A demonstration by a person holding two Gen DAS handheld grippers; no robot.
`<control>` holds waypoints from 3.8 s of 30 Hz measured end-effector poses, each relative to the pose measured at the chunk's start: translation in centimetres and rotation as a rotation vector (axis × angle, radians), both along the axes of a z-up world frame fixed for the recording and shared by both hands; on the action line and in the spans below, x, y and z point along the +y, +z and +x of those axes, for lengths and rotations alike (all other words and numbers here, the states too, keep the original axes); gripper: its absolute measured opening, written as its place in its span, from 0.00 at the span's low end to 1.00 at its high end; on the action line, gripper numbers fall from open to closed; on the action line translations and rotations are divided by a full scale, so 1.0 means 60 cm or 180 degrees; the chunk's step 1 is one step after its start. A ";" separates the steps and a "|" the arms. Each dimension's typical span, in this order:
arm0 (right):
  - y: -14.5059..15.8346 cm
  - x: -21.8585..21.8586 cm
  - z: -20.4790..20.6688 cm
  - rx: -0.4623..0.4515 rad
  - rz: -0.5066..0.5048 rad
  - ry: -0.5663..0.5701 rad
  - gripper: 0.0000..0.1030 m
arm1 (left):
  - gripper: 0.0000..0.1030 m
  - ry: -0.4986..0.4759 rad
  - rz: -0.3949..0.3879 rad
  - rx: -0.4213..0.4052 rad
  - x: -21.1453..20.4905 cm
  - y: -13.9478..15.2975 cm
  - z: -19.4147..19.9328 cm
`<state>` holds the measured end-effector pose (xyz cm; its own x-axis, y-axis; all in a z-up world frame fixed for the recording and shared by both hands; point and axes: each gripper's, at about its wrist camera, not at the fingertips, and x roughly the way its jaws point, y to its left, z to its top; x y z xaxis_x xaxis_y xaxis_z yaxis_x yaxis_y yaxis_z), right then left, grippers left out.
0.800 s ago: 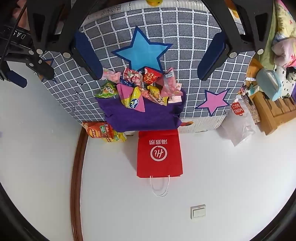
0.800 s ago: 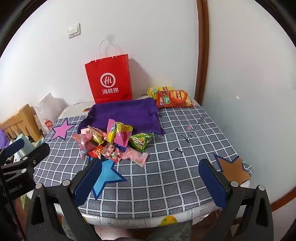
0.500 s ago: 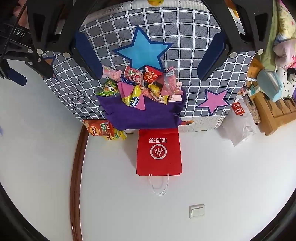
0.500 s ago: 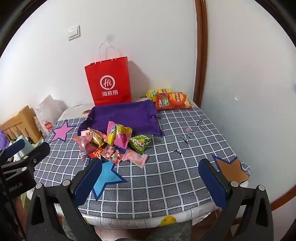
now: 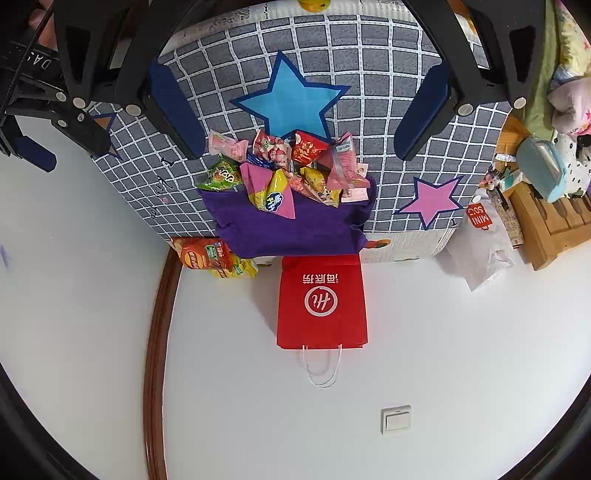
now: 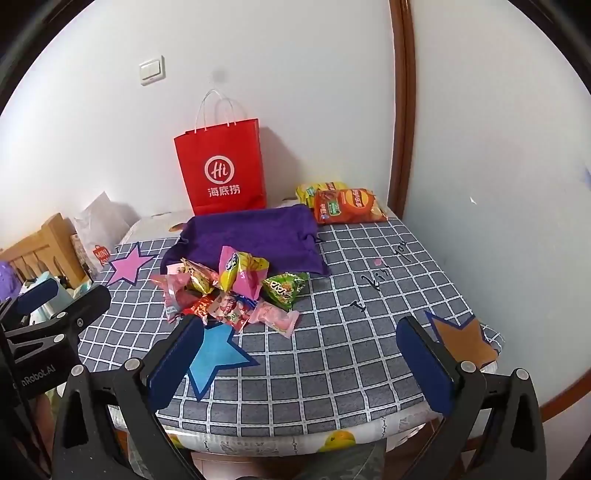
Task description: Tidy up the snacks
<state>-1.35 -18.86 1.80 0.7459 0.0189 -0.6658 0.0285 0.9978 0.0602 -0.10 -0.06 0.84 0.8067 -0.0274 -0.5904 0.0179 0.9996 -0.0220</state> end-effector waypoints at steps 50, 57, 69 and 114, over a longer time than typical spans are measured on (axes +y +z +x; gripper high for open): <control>0.007 0.003 -0.011 -0.0051 0.0040 0.0034 1.00 | 0.99 -0.0005 -0.0010 -0.0002 -0.009 -0.003 -0.004; 0.008 0.004 -0.011 -0.0057 0.0036 0.0038 1.00 | 1.00 -0.0018 -0.0017 -0.0003 -0.014 -0.004 -0.005; 0.009 0.004 -0.014 -0.0059 0.0029 0.0031 1.00 | 0.99 -0.0018 -0.0019 -0.0005 -0.016 -0.004 -0.005; -0.163 0.003 0.160 0.0460 0.0031 0.0048 1.00 | 0.99 0.0118 0.0137 0.0481 0.028 -0.133 0.174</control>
